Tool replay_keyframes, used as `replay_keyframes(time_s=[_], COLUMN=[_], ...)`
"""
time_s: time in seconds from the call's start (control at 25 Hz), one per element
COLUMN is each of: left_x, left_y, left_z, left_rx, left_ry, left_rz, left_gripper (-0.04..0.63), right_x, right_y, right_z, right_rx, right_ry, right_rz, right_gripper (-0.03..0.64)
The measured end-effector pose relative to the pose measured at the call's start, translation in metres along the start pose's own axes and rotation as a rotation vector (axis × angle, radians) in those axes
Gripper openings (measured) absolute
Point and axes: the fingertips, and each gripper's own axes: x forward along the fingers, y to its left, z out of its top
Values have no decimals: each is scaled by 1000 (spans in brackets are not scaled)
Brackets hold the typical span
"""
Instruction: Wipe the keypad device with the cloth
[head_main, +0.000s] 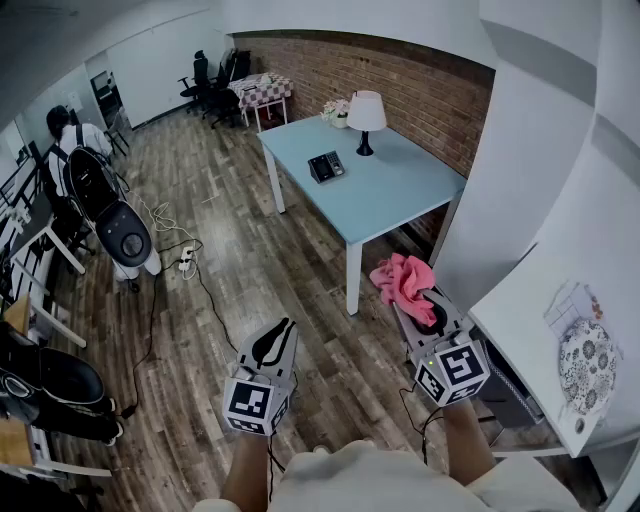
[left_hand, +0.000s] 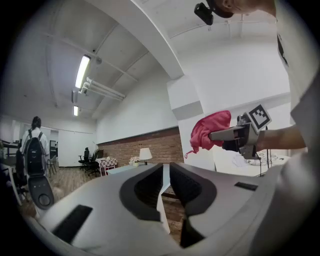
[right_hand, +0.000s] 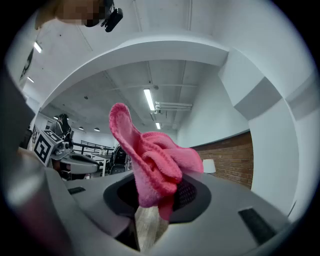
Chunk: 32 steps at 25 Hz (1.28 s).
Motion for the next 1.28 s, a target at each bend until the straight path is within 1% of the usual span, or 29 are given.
replay_keyframes(time_s=[0.24,0.36,0.4,0.48,0.56,0.68,0.84,0.96,1.0,1.12,1.16,1.28], left_x=[9,7,6,4,2,-3,-11,-21,-24,-28,-28,-25], left_y=[-2,0,2,6,12,24,44,63,68,78,81,91], left_z=[2,2,1,-4,-9,-11,-15,-15,-15,-15,-14,-11], left_rx=[10,-31,-43,-40,-26,-35,51,26,32,119,133,113], left_ry=[6,-6,-7,7,28,31,62,54,51,57,58,40], left_rz=[-11,-19,-18,-6,10,19,40,54,54,58,59,59], left_gripper=[48,48,48,48,48,48,48,47,43,25,25,23], right_x=[2,2,3,5,8,13,26,34,36,42,44,56], right_y=[-5,-4,-4,-2,4,18,35,46,50,61,64,69], right_z=[-6,-2,-3,-7,-8,-7,-4,-3,-3,-4,-5,-6], right_rx=[26,40,46,57,72,83,65,70,72,79,81,75], right_ry=[5,-10,-11,-9,-18,-19,-10,-4,0,9,14,22], right_rz=[0,-3,-6,-8,11,35,36,25,19,5,4,4], right_gripper=[135,138,138,138,138,140,138,138,138,138,137,137])
